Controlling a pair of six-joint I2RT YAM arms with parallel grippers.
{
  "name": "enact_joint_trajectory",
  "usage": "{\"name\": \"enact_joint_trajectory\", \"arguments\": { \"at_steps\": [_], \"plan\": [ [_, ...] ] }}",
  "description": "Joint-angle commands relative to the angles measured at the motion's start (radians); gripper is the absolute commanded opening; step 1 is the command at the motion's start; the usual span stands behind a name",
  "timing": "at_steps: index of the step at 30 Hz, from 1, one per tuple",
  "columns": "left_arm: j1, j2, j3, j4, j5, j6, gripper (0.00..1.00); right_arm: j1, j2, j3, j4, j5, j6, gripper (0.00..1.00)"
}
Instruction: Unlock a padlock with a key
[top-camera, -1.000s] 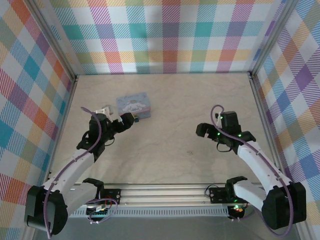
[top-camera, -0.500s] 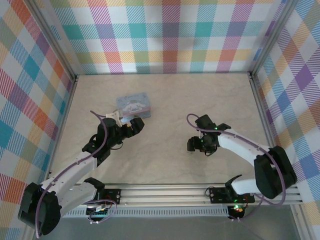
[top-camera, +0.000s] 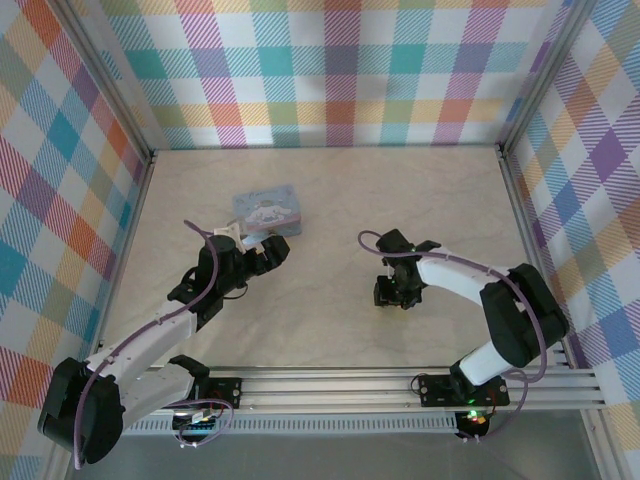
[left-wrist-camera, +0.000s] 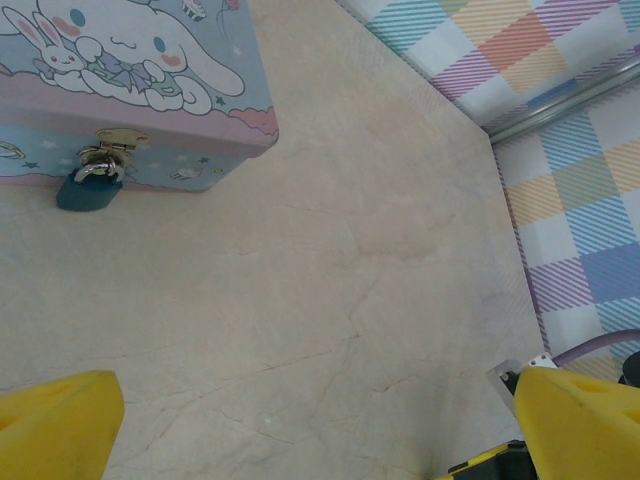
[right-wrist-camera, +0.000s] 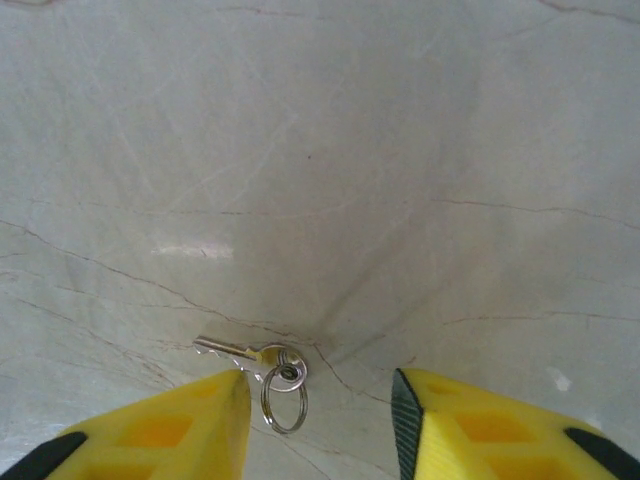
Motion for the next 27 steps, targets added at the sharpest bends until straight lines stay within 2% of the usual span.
{"name": "enact_joint_trajectory", "arguments": {
  "at_steps": [1, 19, 27],
  "plan": [
    [-0.011, 0.002, 0.009, 0.019, -0.009, 0.006, 1.0, 0.012, 0.021, 0.031, -0.024, 0.004, 0.002, 0.39],
    [-0.014, 0.011, 0.014, 0.005, -0.016, 0.012, 1.0, 0.046, 0.091, 0.055, -0.053, 0.012, 0.014, 0.22],
    [-0.013, 0.012, 0.017, -0.004, -0.021, 0.018, 1.0, 0.055, 0.118, 0.045, -0.037, 0.008, 0.025, 0.02]
  ]
}}
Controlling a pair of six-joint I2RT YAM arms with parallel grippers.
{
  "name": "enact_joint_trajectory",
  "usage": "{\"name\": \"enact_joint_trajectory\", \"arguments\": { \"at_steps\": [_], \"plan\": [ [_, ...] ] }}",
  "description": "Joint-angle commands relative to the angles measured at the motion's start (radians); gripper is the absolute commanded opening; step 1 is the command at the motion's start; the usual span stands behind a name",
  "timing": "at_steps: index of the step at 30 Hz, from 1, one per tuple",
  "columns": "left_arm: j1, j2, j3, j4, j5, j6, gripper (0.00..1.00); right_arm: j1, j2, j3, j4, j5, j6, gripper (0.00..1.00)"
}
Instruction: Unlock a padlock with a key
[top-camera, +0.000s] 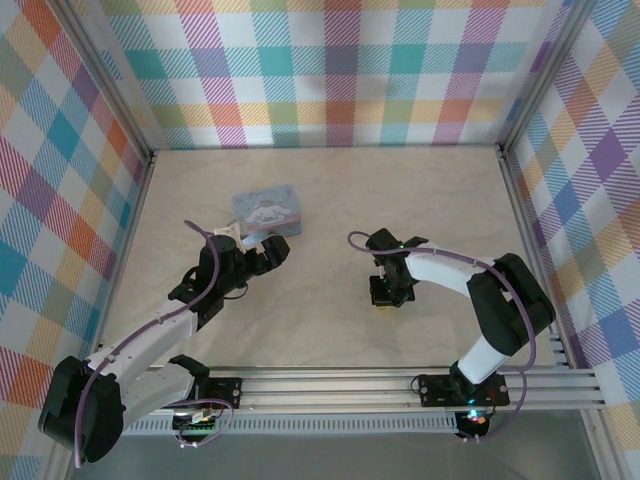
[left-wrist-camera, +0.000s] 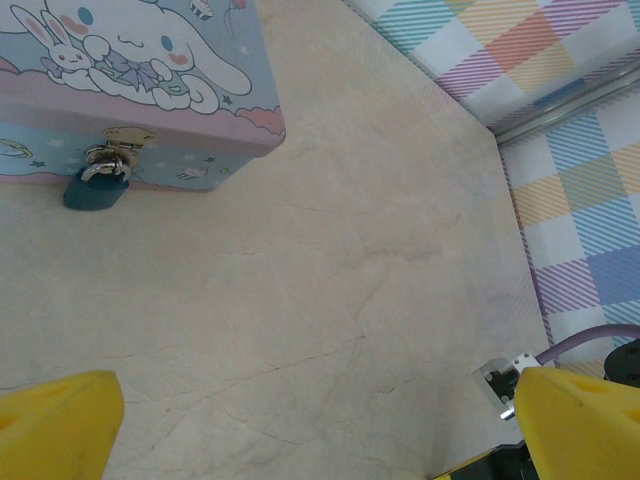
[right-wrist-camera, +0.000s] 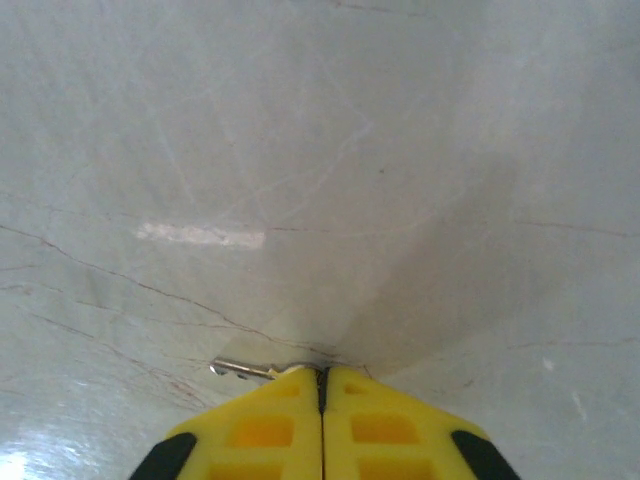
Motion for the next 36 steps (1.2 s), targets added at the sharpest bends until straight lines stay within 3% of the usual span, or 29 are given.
{"name": "enact_joint_trajectory", "arguments": {
  "at_steps": [1, 9, 19, 28, 36],
  "plan": [
    [-0.013, 0.003, 0.018, -0.004, -0.012, 0.018, 1.0, 0.011, 0.029, -0.022, -0.004, 0.001, 0.014, 0.0],
    [-0.014, 0.013, 0.034, 0.024, 0.028, -0.016, 1.0, 0.011, -0.104, -0.078, 0.11, -0.045, 0.091, 0.0],
    [-0.074, 0.067, 0.1, 0.092, 0.127, -0.102, 0.98, 0.011, -0.346, -0.231, 0.508, -0.176, 0.335, 0.0],
    [-0.191, 0.151, 0.19, 0.131, 0.142, -0.16, 0.89, 0.011, -0.586, -0.336, 0.781, -0.092, 0.511, 0.0],
    [-0.304, 0.252, 0.28, 0.15, 0.104, -0.164, 0.75, 0.018, -0.639, -0.321, 0.775, -0.072, 0.507, 0.0]
  ]
}}
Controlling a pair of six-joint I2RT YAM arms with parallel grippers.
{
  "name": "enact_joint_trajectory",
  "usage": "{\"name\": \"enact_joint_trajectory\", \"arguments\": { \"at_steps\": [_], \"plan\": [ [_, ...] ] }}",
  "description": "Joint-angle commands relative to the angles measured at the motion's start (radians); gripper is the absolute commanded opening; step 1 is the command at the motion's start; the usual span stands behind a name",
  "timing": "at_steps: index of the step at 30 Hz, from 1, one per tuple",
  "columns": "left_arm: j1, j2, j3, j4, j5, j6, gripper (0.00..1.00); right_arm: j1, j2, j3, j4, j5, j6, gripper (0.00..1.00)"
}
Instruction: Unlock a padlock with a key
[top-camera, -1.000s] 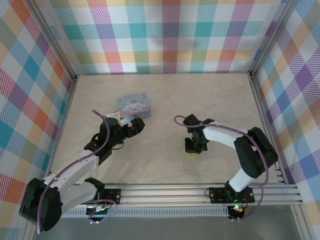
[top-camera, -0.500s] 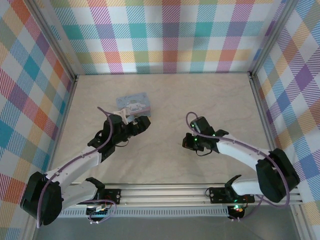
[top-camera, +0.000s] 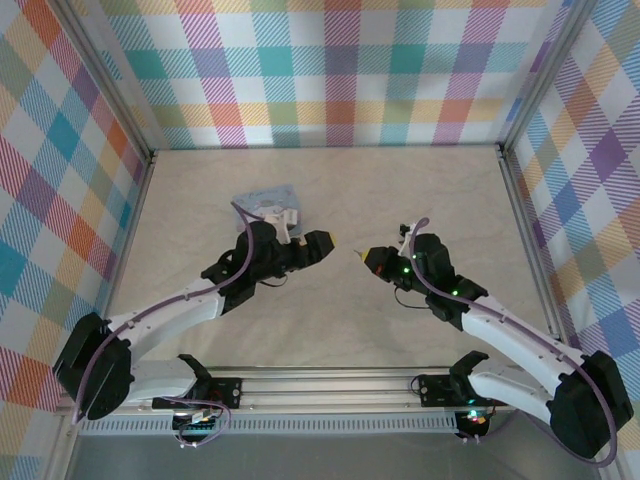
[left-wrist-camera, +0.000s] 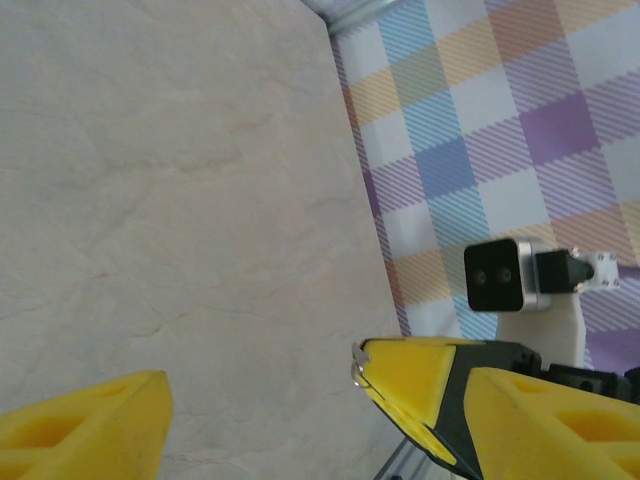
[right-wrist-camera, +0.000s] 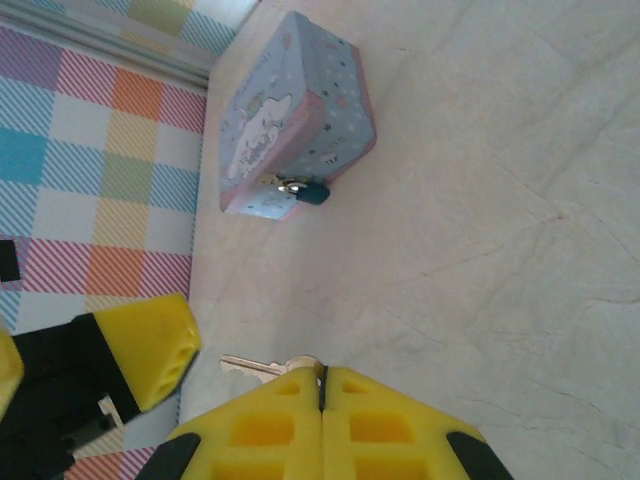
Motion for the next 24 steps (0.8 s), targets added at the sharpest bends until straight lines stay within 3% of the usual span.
{"name": "enact_joint_trajectory", "arguments": {
  "at_steps": [1, 12, 24],
  "plan": [
    [-0.041, 0.033, 0.053, 0.038, -0.017, 0.002, 0.74, 0.013, -0.007, 0.005, 0.033, 0.015, 0.021, 0.0],
    [-0.096, 0.141, 0.12, 0.05, -0.018, -0.002, 0.58, 0.041, 0.011, 0.022, 0.037, 0.014, 0.012, 0.0],
    [-0.115, 0.195, 0.139, 0.06, -0.025, -0.017, 0.34, 0.062, 0.03, 0.035, 0.053, 0.015, 0.009, 0.0]
  ]
}}
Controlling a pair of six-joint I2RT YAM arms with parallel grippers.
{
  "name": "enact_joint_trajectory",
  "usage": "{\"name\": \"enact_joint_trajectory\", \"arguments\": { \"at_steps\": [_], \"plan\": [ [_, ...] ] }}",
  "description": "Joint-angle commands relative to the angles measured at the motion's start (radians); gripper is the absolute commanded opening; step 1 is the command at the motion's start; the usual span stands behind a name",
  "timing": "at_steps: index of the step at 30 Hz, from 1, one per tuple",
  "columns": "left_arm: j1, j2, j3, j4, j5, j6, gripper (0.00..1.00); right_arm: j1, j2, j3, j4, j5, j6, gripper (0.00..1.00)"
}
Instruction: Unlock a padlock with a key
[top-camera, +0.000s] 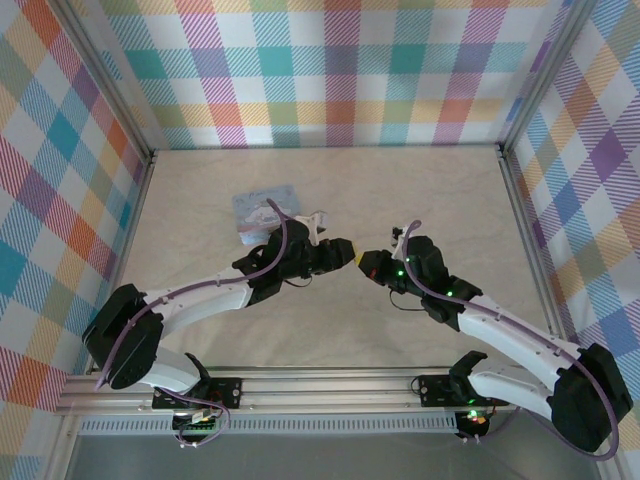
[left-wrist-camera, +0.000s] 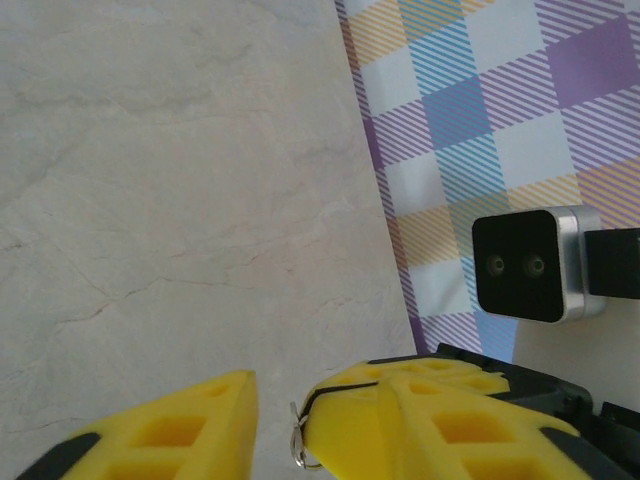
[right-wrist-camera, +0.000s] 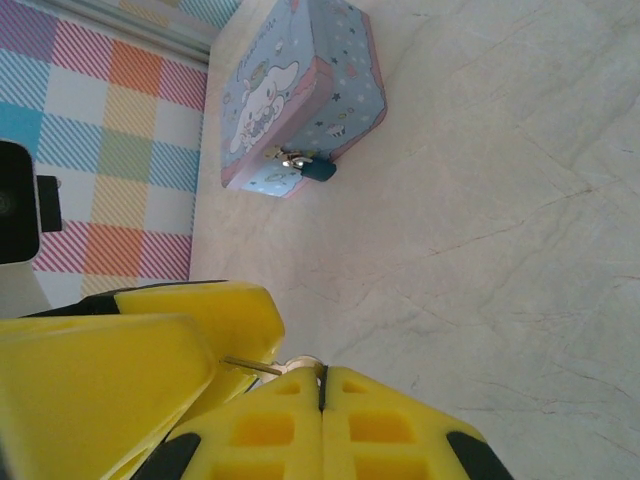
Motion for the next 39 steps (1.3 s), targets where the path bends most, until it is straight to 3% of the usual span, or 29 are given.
{"name": "enact_joint_trajectory", "arguments": {
  "at_steps": [1, 11, 14, 17, 23, 28, 33, 39],
  "plan": [
    [-0.017, 0.007, 0.031, 0.034, -0.015, 0.001, 0.32, 0.012, 0.002, 0.035, 0.043, 0.007, 0.002, 0.0],
    [-0.016, -0.013, 0.024, -0.001, -0.044, 0.026, 0.0, 0.017, -0.013, 0.034, 0.023, 0.002, -0.017, 0.0],
    [-0.016, -0.042, 0.026, -0.035, -0.058, 0.07, 0.0, 0.017, -0.043, 0.026, 0.003, 0.005, -0.054, 0.04],
    [-0.012, -0.088, 0.038, -0.086, -0.055, 0.155, 0.0, 0.004, -0.084, 0.022, -0.016, -0.038, -0.132, 0.22],
    [0.03, -0.199, 0.073, -0.211, 0.08, 0.385, 0.0, -0.111, -0.16, 0.028, -0.031, -0.345, -0.288, 0.51],
    [0.048, -0.256, 0.102, -0.284, 0.213, 0.52, 0.0, -0.152, -0.178, 0.042, 0.059, -0.592, -0.335, 0.65],
    [0.053, -0.26, 0.131, -0.312, 0.322, 0.567, 0.0, -0.15, -0.152, 0.059, 0.147, -0.692, -0.31, 0.68],
    [0.055, -0.26, 0.141, -0.314, 0.336, 0.576, 0.0, -0.135, -0.093, 0.066, 0.199, -0.714, -0.279, 0.61]
  ]
}}
